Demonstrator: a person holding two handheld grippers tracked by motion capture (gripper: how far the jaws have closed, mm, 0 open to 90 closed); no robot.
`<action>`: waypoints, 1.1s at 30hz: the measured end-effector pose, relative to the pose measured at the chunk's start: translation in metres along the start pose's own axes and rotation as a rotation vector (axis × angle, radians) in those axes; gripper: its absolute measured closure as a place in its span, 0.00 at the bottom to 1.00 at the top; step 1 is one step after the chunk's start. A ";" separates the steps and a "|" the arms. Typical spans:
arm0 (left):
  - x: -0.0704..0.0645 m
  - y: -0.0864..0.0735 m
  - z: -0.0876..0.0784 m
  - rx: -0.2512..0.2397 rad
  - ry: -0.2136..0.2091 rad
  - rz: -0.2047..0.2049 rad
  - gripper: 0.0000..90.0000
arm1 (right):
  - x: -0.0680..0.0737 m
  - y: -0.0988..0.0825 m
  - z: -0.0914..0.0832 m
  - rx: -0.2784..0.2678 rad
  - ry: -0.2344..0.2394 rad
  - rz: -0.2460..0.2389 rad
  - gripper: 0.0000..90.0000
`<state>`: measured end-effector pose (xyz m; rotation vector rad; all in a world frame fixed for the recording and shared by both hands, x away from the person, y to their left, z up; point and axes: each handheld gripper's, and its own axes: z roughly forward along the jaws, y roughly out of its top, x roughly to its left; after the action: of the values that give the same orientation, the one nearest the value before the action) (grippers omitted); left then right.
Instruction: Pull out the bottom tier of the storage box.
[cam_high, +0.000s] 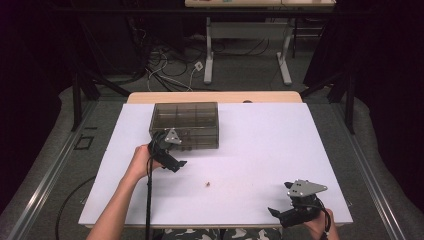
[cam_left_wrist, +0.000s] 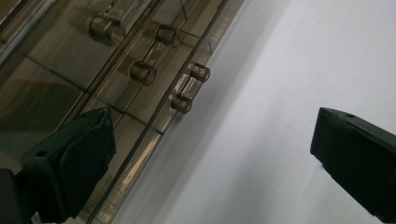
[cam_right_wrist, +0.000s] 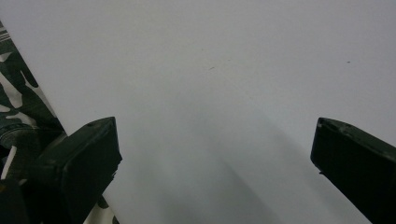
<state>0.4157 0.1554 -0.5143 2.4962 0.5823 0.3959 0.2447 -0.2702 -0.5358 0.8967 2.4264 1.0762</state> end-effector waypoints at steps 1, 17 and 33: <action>0.000 0.000 0.000 0.001 0.004 0.005 0.00 | 0.000 0.000 0.000 0.001 0.000 0.001 0.01; -0.002 0.003 -0.001 -0.007 0.084 0.062 0.21 | -0.001 -0.001 0.000 0.000 0.001 0.005 0.01; -0.003 0.009 -0.001 0.078 0.167 0.208 0.49 | 0.001 0.000 0.000 -0.004 -0.001 0.003 0.01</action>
<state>0.4157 0.1476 -0.5087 2.6250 0.4095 0.6770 0.2442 -0.2700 -0.5361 0.9002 2.4213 1.0816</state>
